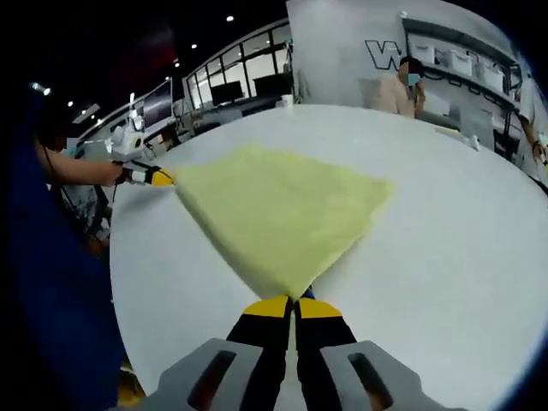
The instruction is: Fold the garment on the visible template until the final outline fits inside the template.
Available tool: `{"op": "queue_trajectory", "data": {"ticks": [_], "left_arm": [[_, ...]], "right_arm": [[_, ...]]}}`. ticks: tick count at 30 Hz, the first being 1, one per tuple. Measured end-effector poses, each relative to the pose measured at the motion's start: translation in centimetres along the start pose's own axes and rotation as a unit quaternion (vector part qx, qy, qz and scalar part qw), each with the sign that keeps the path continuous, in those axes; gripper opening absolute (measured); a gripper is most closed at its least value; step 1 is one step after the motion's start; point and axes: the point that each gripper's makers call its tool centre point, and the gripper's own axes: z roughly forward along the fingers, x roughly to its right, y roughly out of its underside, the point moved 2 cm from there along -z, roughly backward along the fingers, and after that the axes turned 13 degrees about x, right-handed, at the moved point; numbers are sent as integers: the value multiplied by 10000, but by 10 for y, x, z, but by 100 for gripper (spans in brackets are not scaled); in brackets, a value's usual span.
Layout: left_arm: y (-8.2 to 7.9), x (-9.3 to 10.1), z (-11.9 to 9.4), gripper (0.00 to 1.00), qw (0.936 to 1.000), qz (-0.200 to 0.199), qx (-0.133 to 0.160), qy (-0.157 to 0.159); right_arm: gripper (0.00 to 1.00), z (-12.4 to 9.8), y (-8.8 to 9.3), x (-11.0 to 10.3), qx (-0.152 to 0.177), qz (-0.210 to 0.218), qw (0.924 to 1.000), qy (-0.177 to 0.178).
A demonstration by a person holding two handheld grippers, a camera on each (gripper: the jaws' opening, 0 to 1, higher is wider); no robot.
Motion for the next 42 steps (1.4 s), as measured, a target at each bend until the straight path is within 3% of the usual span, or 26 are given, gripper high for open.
{"op": "queue_trajectory", "data": {"ticks": [17,25,35,39,42], "left_arm": [[21,29,-48,0,9994,250,-152,203],[28,27,-64,0,9990,368,-169,166],[41,21,-64,0,9978,590,-264,167],[38,22,-66,0,9974,646,-258,171],[41,12,-74,0,9964,775,-345,6]], "right_arm": [[0,-26,23,-37,-27,261,9994,-236],[0,-31,27,-54,-45,259,9991,-326],[0,-33,31,-55,-54,232,9996,-126],[0,-36,31,-57,-7,257,9997,-41],[0,-37,32,-53,-11,287,9996,16]]}}
